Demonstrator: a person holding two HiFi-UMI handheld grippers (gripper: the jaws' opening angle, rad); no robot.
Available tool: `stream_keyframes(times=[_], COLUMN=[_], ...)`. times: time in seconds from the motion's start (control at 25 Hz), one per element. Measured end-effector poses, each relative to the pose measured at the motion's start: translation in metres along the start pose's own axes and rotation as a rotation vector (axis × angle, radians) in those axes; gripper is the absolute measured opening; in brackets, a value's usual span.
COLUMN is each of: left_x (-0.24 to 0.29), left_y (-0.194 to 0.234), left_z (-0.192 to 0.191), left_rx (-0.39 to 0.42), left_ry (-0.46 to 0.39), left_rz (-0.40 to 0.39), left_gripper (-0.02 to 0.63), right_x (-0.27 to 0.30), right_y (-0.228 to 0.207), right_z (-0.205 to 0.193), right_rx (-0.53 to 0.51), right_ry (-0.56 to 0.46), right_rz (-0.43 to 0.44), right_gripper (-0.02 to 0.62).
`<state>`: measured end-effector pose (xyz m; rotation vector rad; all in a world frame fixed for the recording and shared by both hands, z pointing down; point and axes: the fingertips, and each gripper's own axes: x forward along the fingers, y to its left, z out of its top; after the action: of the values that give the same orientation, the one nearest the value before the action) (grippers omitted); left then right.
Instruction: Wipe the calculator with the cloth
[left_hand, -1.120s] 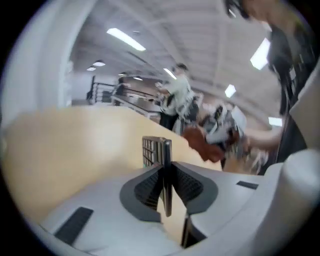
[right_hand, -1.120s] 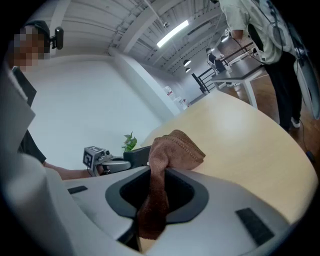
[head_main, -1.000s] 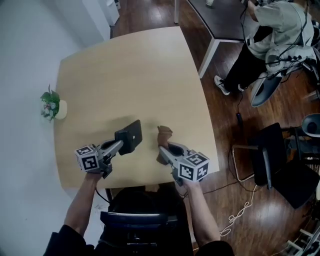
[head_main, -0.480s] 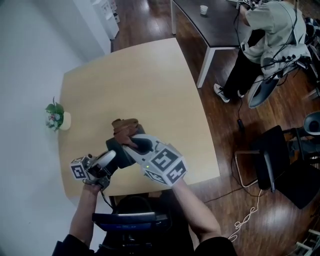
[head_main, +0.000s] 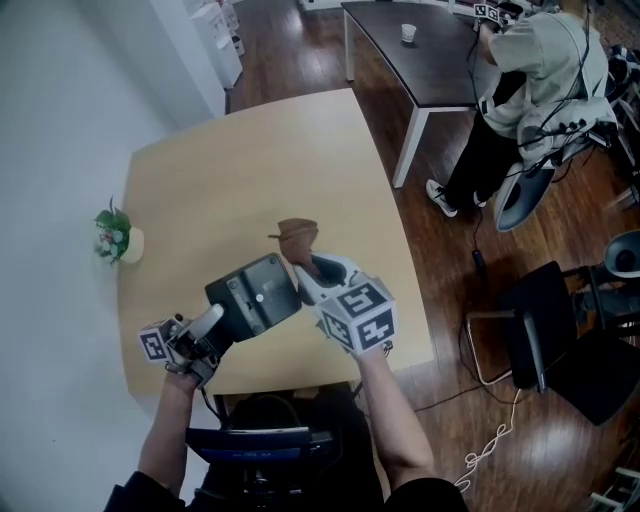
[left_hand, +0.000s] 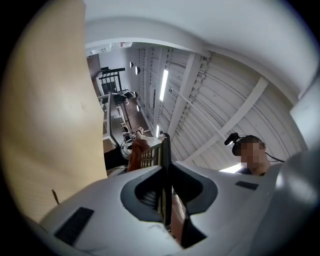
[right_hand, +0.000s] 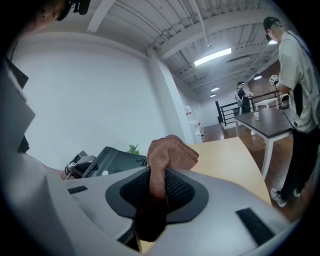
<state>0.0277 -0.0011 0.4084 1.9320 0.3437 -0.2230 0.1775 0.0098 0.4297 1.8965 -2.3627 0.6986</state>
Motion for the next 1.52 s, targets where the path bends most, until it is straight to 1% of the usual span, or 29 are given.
stream_keyframes(times=[0.04,0.08,0.12,0.2,0.28,0.32,0.36,0.44,0.56,0.68,0.76,0.84,0.92,0.96,1.04,1.12,1.16,1.2,1.24,1.32,1.4,1.52], left_x=[0.001,0.001,0.003,0.006,0.012,0.015,0.018,0.020,0.019,0.016,0.015,0.015,0.016,0.015,0.014,0.015,0.017,0.018,0.019,0.020,0.018,0.014], left_y=[-0.001,-0.001,-0.001,0.000,-0.001,-0.002,-0.004,-0.006,-0.009,-0.006,-0.005,-0.004,-0.001,0.001,0.005,0.007,0.007,0.007,0.007,0.007,0.005,0.007], left_z=[0.001,0.002,0.003,0.003,0.001,0.001,0.000,0.000,0.003,0.005,0.006,0.009,0.013,0.016,0.022,0.027,0.028,0.030,0.031,0.033,0.033,0.034], left_rx=[-0.002,0.000,0.004,0.009,0.012,0.014,0.017,0.021,0.020,0.009,-0.004,-0.010,-0.015,-0.021,-0.034,-0.049,-0.057,-0.062,-0.064,-0.063,-0.060,-0.057], left_ry=[-0.006,-0.008,-0.006,0.001,0.007,0.010,0.013,0.020,0.015,-0.001,-0.021,-0.043,-0.064,-0.079,-0.112,-0.142,-0.156,-0.169,-0.178,-0.184,-0.186,-0.191], left_rz=[-0.002,0.001,0.008,0.021,0.023,0.021,0.018,0.013,0.002,0.009,0.008,0.008,0.019,0.024,0.028,0.027,0.025,0.024,0.024,0.021,0.018,0.029], left_gripper=[0.052,0.052,0.054,0.054,0.054,0.054,0.054,0.058,0.060,0.061,0.053,0.052,0.054,0.054,0.054,0.054,0.054,0.054,0.054,0.057,0.057,0.055], right_x=[-0.005,-0.010,-0.014,-0.018,-0.015,-0.011,-0.005,0.003,0.003,-0.001,-0.008,-0.021,-0.033,-0.036,-0.037,-0.031,-0.025,-0.019,-0.015,-0.011,-0.013,-0.019], right_y=[0.000,0.006,0.018,0.053,0.088,0.098,0.100,0.088,0.054,0.017,-0.009,-0.023,-0.015,-0.003,0.034,0.072,0.086,0.094,0.096,0.083,0.058,0.013], right_z=[0.004,0.012,0.021,0.039,0.044,0.040,0.033,0.023,0.018,0.008,-0.002,-0.003,0.008,0.015,0.027,0.025,0.019,0.010,0.003,-0.004,-0.007,-0.015], right_rx=[0.004,0.004,0.000,-0.008,-0.028,-0.054,-0.085,-0.115,-0.069,-0.022,0.012,0.044,0.043,0.025,-0.019,-0.063,-0.089,-0.113,-0.129,-0.133,-0.118,-0.094], right_ry=[-0.012,-0.031,-0.053,-0.093,-0.086,-0.061,-0.032,0.011,0.021,0.038,0.056,0.042,0.002,-0.019,-0.051,-0.048,-0.032,-0.012,0.002,0.007,0.005,0.027], right_rz=[-0.005,0.010,0.045,0.156,0.254,0.272,0.264,0.209,0.140,0.075,0.010,-0.030,-0.009,0.026,0.130,0.230,0.260,0.271,0.264,0.218,0.151,0.020], right_gripper=[0.081,0.081,0.083,0.083,0.083,0.083,0.083,0.083,0.083,0.084,0.083,0.081,0.081,0.081,0.081,0.083,0.083,0.083,0.083,0.084,0.083,0.083])
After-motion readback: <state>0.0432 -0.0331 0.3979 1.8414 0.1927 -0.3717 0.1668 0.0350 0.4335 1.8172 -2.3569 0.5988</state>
